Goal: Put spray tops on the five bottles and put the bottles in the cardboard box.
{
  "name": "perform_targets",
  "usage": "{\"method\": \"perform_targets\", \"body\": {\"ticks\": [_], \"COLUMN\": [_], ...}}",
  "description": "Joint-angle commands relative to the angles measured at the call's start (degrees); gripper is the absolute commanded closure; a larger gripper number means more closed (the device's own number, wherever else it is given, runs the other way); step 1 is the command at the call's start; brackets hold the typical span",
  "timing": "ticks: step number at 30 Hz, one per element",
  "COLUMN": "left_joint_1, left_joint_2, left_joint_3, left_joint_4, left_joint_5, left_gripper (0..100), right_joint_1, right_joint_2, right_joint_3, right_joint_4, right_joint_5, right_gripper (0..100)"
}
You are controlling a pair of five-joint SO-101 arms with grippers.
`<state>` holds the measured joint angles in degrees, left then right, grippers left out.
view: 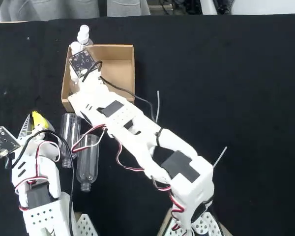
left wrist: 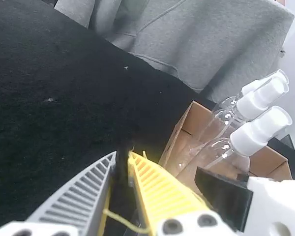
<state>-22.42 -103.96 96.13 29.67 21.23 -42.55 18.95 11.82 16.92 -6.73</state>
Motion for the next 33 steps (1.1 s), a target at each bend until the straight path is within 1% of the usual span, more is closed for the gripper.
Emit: {"method": "perform_targets", "body": {"ticks": [1, 12, 18, 25, 33], "left_joint_1": [-0.75, -6.9, -8.22, -8.22, -8.22], "left_joint_2": [-0.53, -0.62, -0.62, -0.62, -0.62], "left_joint_3": [1.27, 1.27, 1.27, 1.27, 1.27], "left_joint_4": [-1.32, -3.43, -3.52, -3.52, -3.52], "left_joint_5": [-0.62, -0.62, -0.62, -0.62, -0.62], "left_gripper": [97, 97, 97, 97, 97], "right_joint_1": [-0.79, -1.14, -1.23, -4.57, -7.74], "right_joint_2": [-8.57, -14.46, -17.54, -20.88, -20.7], "right_joint_3": [-0.22, 0.04, 0.04, 0.04, -0.04], "right_joint_4": [4.04, 13.63, 18.9, 26.02, 28.66], "right_joint_5": [-0.35, -0.35, -0.62, -8.26, -17.49], "right_gripper": [73.3, 73.3, 73.3, 73.3, 73.3]}}
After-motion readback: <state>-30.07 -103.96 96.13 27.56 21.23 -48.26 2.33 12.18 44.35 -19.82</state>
